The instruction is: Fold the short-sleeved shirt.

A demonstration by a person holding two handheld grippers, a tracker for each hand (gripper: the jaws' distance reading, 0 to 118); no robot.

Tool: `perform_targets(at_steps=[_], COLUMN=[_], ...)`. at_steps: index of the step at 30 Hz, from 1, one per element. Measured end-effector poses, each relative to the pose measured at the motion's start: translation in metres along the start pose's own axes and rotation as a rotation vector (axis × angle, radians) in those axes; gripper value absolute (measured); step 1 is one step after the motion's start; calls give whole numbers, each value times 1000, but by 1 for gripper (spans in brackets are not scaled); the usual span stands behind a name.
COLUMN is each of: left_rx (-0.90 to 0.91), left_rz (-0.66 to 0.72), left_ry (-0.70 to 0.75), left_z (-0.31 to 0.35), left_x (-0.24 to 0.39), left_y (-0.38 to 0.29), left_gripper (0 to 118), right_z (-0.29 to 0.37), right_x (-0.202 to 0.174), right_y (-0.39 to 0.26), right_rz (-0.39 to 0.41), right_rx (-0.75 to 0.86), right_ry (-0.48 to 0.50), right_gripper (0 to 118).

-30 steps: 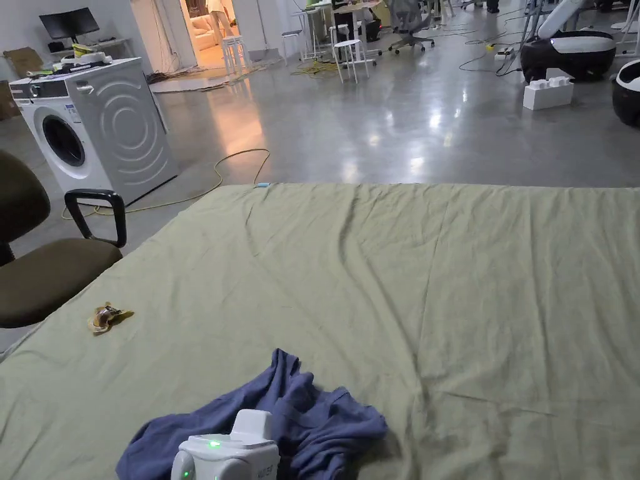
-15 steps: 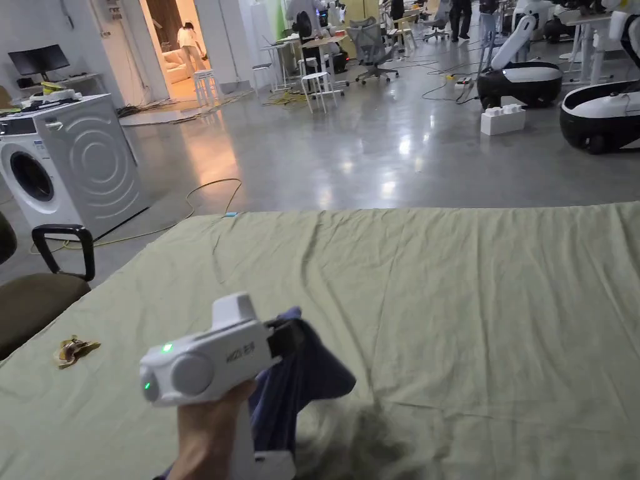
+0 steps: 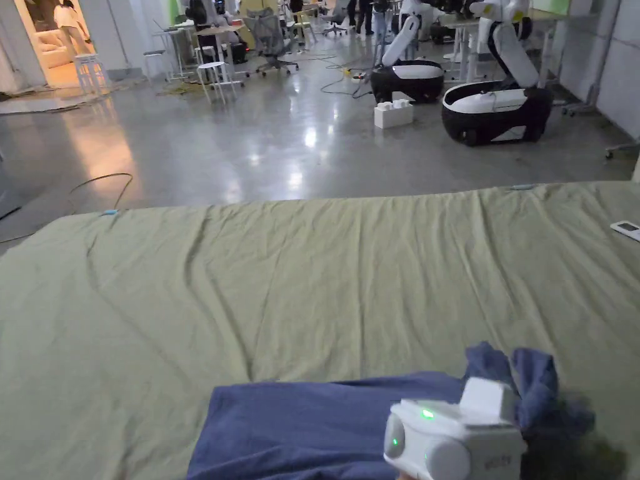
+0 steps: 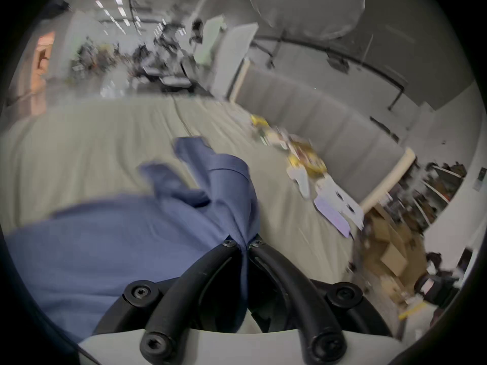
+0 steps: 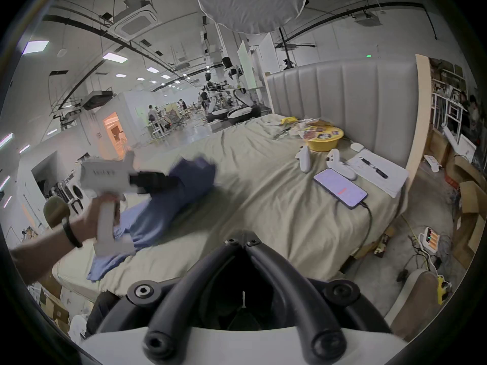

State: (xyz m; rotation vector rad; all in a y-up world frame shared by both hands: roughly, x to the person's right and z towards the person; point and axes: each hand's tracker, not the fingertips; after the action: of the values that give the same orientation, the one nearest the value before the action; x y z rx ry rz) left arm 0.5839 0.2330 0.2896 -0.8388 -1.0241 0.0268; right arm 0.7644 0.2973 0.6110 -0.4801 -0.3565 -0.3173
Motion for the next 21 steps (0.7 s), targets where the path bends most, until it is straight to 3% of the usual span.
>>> perform_targets(at_steps=[4,8,9,10,11,12,13,21], left_rx=[-124,-123,-141,-150,-125,-102,-50,397], left_rz=[-53,-69,-75,-68,-35,-30,-33,-87], left_ry=[-48,-48,-58,-96,-125,-115,-98,162], left_z=[-25,-22,-21,-18,-9,2,18,223], left_x=[50,84,84,79,77,76,74,52], left_y=[-66,-95,-92,-90,-89,-88,-84,-83], left_gripper=[3,5,16,35,65,83,92,93], right_z=[3,2,2,2,3,3,4,11], right_x=[14,6,3,0,-4,-7,-12,-48], right_y=[-9,-14,-14,-14,-13,-13,-11,14], right_rz=[-28,-46,-48,-48,-45,-40,-29,66], right_rx=[-20,-35,-31,-26,-19,-11,-2,105], right_ry=[-15,-7,5,22,40,53,68,193], right_gripper=[0,0,0,0,0,0,0,0])
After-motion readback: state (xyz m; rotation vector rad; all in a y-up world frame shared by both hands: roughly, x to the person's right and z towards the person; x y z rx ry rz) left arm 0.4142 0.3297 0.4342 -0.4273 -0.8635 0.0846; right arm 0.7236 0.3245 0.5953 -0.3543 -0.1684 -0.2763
